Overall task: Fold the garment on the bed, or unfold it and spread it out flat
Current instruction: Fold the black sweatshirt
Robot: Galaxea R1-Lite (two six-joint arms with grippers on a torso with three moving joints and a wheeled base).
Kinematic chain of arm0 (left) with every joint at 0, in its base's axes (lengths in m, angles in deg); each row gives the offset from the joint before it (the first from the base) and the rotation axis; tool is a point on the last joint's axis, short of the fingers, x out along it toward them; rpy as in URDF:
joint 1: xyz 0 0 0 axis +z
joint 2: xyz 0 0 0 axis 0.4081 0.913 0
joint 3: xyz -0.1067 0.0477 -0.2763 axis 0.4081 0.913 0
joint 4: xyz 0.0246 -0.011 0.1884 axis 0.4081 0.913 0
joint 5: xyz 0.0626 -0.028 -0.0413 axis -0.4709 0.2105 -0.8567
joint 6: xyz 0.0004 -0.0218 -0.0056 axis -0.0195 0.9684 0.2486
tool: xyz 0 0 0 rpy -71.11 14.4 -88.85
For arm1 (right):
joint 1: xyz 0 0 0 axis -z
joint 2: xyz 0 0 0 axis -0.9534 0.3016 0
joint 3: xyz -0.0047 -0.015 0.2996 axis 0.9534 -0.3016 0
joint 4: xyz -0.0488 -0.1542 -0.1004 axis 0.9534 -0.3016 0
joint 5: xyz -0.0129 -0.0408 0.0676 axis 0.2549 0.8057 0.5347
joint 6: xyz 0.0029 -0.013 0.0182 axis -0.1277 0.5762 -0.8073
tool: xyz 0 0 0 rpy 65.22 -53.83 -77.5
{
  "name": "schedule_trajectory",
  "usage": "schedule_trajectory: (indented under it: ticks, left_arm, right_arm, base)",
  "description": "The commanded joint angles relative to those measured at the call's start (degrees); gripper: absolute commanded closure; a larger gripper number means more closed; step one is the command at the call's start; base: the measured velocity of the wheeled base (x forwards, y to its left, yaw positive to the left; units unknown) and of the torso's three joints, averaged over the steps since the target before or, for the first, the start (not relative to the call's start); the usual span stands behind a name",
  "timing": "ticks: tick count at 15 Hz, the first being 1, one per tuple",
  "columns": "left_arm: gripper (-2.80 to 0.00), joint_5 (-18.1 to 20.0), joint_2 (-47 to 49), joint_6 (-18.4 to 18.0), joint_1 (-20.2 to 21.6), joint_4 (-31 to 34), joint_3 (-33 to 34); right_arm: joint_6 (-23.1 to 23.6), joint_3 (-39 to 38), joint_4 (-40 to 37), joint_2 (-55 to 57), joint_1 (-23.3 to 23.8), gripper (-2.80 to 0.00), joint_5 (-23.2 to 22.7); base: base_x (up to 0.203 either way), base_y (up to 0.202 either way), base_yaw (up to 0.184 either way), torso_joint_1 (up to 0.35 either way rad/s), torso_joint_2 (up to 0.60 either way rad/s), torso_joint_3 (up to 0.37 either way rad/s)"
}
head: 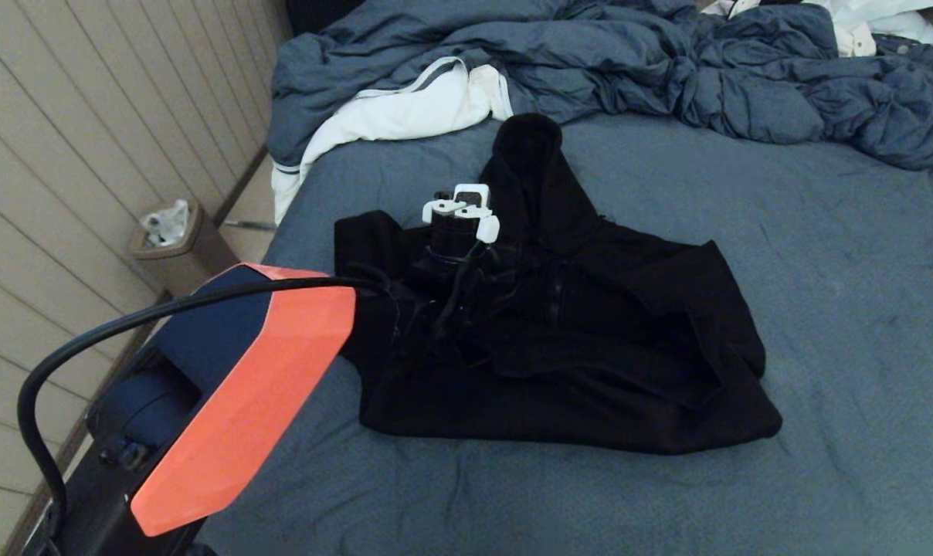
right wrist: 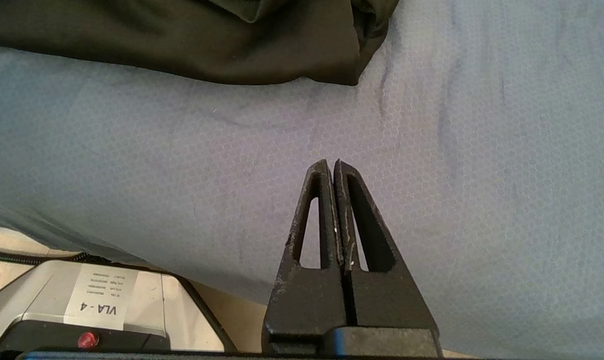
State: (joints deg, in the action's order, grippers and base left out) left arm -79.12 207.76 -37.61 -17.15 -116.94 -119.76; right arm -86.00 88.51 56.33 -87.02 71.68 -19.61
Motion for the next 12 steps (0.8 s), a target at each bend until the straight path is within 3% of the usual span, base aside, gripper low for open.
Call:
schedule_trajectory:
  ticks: [1,6,11,12]
  left_arm:
    - [-2.8,-0.09,0.6,-0.69,0.24,-0.2,0.01]
    - [-2.8,0.32,2.53,-4.23,2.19,-0.38,-0.08]
    - [-2.8,1.32,1.94,-4.63,3.88,-0.48,-0.69]
    - [0.0,1.32,1.95,-4.63,3.88,-0.55,-0.69]
  right_arm:
    - [0.04,-0.01,-0.04,0.02,-0.02,0.0,-0.04]
    - [0.04,-0.01,-0.04,0.05,-0.02,0.0,-0.01]
    - [0.04,-0.01,-0.04,0.03,-0.02,0.0,-0.04]
    - [0.04,-0.01,-0.04,0.02,-0.02,0.0,-0.04]
  base:
    - [0.0,0.0,0.0,0.0,0.0,0.0]
    - [0.0,0.0,0.0,0.0,0.0,0.0]
    - [0.0,0.0,0.0,0.0,0.0,0.0]
    - [0.0,0.0,0.0,0.0,0.0,0.0]
